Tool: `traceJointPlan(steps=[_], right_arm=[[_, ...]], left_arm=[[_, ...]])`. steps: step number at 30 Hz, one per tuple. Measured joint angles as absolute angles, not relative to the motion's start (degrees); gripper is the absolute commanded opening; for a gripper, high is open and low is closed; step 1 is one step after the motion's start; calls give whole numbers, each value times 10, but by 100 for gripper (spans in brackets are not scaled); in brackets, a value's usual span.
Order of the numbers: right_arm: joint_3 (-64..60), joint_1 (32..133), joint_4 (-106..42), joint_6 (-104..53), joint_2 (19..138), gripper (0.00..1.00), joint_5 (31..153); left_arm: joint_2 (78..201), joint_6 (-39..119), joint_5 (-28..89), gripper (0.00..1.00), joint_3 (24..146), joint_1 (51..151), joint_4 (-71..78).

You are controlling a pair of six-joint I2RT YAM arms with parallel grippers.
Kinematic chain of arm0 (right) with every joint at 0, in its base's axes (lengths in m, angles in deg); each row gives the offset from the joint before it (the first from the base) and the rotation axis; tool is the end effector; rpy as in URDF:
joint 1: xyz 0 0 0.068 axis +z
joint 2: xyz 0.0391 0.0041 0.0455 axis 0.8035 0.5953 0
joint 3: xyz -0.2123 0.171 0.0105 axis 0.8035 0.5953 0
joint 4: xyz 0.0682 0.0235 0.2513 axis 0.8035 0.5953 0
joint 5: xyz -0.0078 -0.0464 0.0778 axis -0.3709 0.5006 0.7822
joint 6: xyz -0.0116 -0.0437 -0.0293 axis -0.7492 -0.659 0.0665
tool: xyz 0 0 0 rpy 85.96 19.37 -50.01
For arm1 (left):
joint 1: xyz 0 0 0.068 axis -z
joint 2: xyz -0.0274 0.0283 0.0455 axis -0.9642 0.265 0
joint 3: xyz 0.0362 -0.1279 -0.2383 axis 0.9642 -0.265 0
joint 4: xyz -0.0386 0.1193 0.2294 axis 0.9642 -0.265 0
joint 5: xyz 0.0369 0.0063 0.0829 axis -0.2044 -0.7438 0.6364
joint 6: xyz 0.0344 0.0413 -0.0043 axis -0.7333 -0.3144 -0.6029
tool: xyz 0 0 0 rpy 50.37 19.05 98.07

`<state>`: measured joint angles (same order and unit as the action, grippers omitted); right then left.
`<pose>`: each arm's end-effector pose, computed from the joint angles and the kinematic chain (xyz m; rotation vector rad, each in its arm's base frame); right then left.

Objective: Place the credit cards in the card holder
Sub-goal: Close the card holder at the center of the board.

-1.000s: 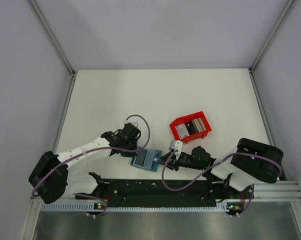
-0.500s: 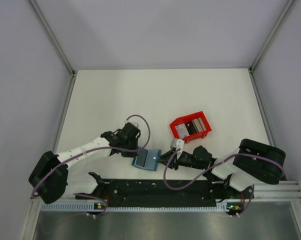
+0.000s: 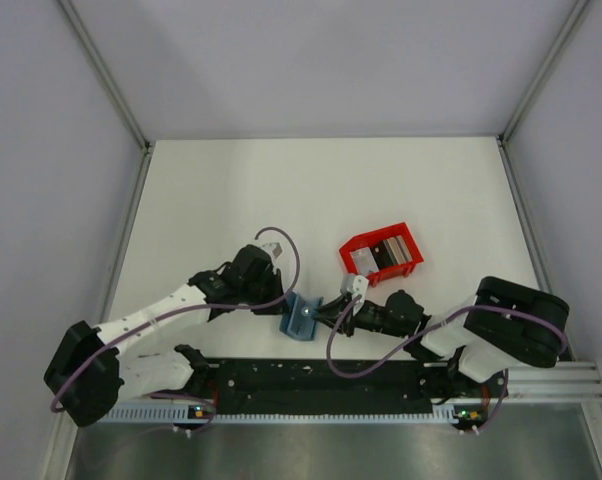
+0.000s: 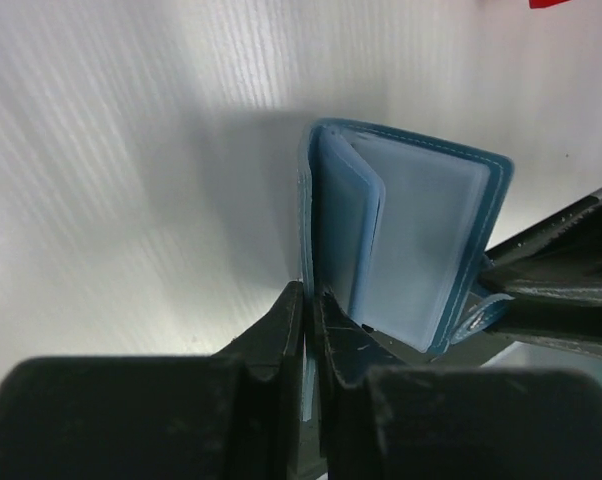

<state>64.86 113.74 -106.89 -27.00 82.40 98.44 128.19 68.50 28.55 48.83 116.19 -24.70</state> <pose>0.1021 0.1968 0.1498 -0.9725 1.4103 1.0733 0.1550 -0.1457 0.2018 0.1194 2.6694 -0.7504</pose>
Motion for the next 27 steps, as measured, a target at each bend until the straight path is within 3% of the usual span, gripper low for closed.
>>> traceJointPlan(steps=[16,27], right_arm=[[649,1137,-1069,-264,861,3,967],[656,1137,-1069,-264,862,2,938]], left_arm=[[1278,711,163,27,432,1160,-120],[1269,730,139,22,402,1160,-81]])
